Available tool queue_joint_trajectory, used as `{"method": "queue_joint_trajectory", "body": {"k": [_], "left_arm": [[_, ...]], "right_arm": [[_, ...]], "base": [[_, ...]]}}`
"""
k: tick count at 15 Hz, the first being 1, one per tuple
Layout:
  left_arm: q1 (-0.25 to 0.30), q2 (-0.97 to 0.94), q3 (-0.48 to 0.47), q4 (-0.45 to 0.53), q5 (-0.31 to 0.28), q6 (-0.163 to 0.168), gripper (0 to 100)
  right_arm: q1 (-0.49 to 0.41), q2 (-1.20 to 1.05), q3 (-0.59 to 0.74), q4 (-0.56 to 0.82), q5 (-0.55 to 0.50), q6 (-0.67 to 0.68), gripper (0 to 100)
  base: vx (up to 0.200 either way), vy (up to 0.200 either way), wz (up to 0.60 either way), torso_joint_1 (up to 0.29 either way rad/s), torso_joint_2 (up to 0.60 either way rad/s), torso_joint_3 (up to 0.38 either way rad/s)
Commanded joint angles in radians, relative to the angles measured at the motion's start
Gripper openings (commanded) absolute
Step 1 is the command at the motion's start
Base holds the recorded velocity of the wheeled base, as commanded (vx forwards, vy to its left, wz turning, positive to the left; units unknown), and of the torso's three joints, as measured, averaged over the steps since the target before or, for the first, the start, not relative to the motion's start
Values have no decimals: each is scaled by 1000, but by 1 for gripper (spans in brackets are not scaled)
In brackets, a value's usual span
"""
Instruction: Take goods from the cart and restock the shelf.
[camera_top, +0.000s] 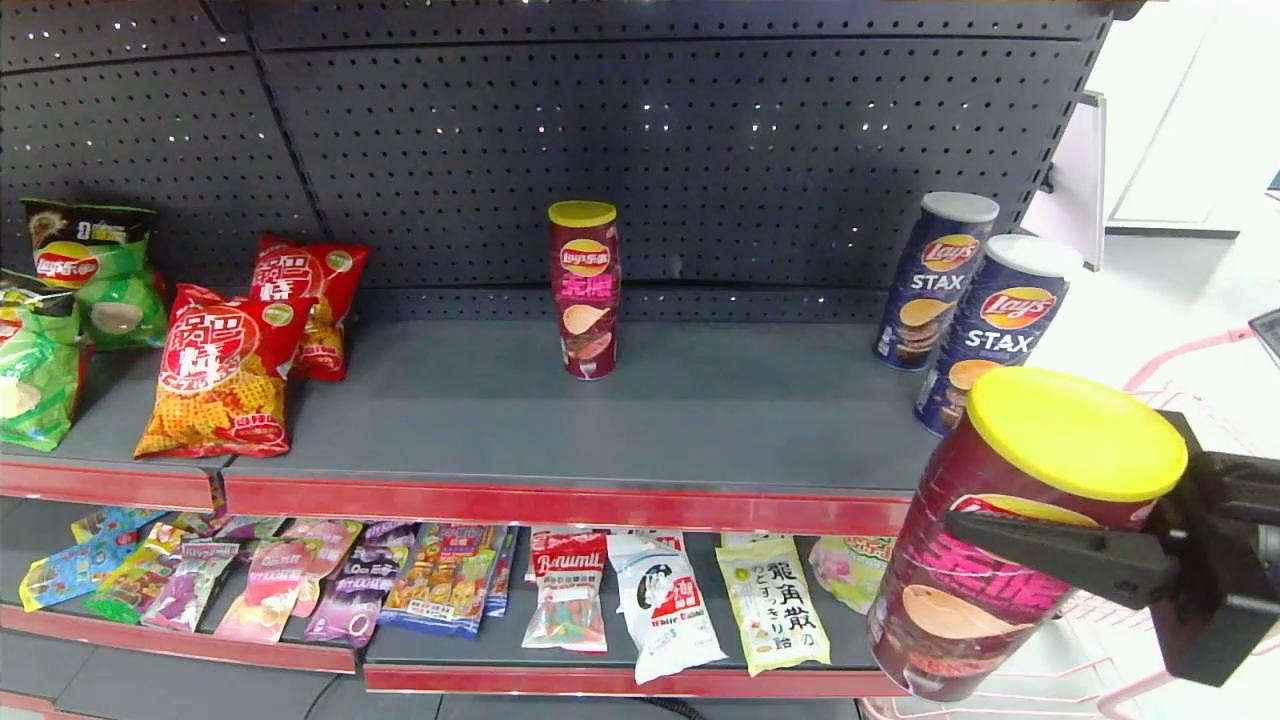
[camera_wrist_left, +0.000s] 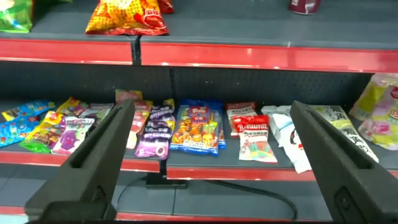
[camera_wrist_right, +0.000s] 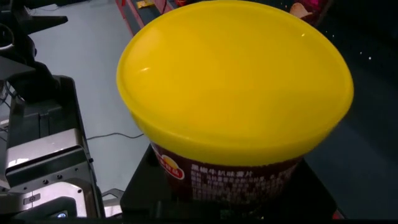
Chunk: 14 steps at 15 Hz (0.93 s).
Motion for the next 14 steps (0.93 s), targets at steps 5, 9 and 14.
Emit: {"method": "queue_joint_trajectory", "body": {"k": [5, 9, 14], "left_arm": [[0, 1, 0, 0, 0, 2, 100], [0, 1, 0, 0, 0, 0, 100], [0, 1, 0, 0, 0, 0, 100]], "right_arm": [[-1, 0, -1, 0, 1, 0, 0], [-1, 0, 3, 0, 1, 0, 0], [-2, -18, 29, -1, 1, 1, 0]], "base": [[0, 0, 0, 0, 0, 0], [0, 0, 0, 0, 0, 0], [0, 120, 0, 2, 0, 1]]}}
